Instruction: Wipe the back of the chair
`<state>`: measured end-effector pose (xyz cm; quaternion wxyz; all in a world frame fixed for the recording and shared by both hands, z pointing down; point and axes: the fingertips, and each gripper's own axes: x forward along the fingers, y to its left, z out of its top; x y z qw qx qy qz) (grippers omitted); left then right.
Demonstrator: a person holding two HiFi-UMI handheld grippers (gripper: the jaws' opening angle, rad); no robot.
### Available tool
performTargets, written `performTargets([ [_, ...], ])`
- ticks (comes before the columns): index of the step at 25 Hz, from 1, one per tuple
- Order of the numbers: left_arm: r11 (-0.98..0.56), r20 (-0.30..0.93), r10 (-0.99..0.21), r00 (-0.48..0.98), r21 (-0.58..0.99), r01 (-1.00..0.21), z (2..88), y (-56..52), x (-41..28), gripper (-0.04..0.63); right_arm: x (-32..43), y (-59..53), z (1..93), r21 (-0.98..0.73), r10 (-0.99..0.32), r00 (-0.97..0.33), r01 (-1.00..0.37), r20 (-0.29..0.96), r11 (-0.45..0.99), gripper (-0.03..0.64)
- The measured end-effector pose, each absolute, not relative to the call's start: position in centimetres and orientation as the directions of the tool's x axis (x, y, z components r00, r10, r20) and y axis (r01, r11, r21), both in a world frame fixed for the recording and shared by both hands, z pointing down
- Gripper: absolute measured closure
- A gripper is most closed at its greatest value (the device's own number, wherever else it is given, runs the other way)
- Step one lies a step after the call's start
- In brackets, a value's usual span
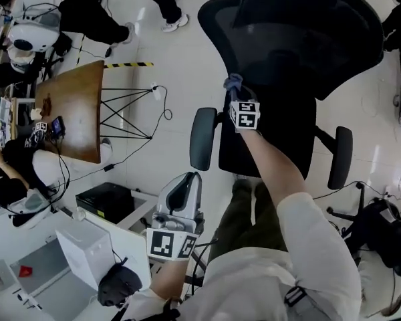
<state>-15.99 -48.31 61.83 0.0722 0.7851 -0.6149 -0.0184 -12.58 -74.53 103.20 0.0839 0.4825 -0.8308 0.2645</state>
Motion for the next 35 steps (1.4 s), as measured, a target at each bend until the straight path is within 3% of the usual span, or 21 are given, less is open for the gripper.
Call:
performTargets([
  [3, -0.205, 0.083, -0.972, 0.219, 0.152, -0.967, 63.8, -48.7, -18.5, 0.403, -11.5, -76.2, 103.7, -0.339, -0.771, -0.488, -0.866, 0.409, 0.368, 0.568],
  [6, -0.235, 0.086, -0.964, 0.251, 0.164, -0.958, 62.8, -50.5, -17.9, 0.403, -4.4, -76.7, 104.8, -0.322, -0.801, -0.378, -0.915, 0.465, 0.244, 0.568],
  [12, -0.387, 0.034, -0.916, 0.399, 0.185, -0.903, 60.8, -53.5, -10.7, 0.403, 17.3, -74.2, 107.3, -0.207, -0.775, -0.016, -0.967, 0.632, -0.149, 0.568],
  [16, -0.472, 0.026, -0.877, 0.480, 0.143, -0.870, 60.6, -54.3, -4.3, 0.403, 22.1, -74.2, 105.9, -0.213, -0.778, 0.003, -0.961, 0.628, -0.175, 0.568],
  [21, -0.474, 0.044, -0.875, 0.482, 0.123, -0.872, 57.9, -51.2, -1.0, 0.403, 20.4, -70.3, 93.2, -0.336, -0.912, -0.110, -0.941, 0.395, -0.032, 0.568],
  [25, -0.432, 0.057, -0.898, 0.437, 0.076, -0.898, 54.5, -42.6, -7.8, 0.403, 12.0, -54.8, 74.3, -0.342, -0.962, -0.194, -0.932, 0.193, 0.119, 0.567],
  [27, -0.411, -0.016, -0.912, 0.410, 0.055, -0.910, 53.0, -38.8, -11.7, 0.431, 7.5, -47.2, 64.6, -0.313, -0.971, -0.230, -0.929, 0.071, 0.197, 0.566],
  [31, -0.431, -0.208, -0.883, 0.420, 0.010, -0.902, 49.6, -34.9, -14.2, 0.426, 3.3, -36.6, 48.9, -0.114, -0.919, -0.275, -0.942, -0.282, 0.316, 0.566],
  [34, -0.459, -0.278, -0.853, 0.442, -0.005, -0.888, 48.5, -31.7, -14.7, 0.439, 1.6, -29.9, 44.7, -0.051, -0.881, -0.297, -0.940, -0.368, 0.338, 0.566],
  [35, -0.473, -0.297, -0.840, 0.455, -0.011, -0.881, 48.2, -31.0, -14.6, 0.478, 1.3, -28.8, 44.2, -0.046, -0.876, -0.301, -0.938, -0.378, 0.342, 0.566],
])
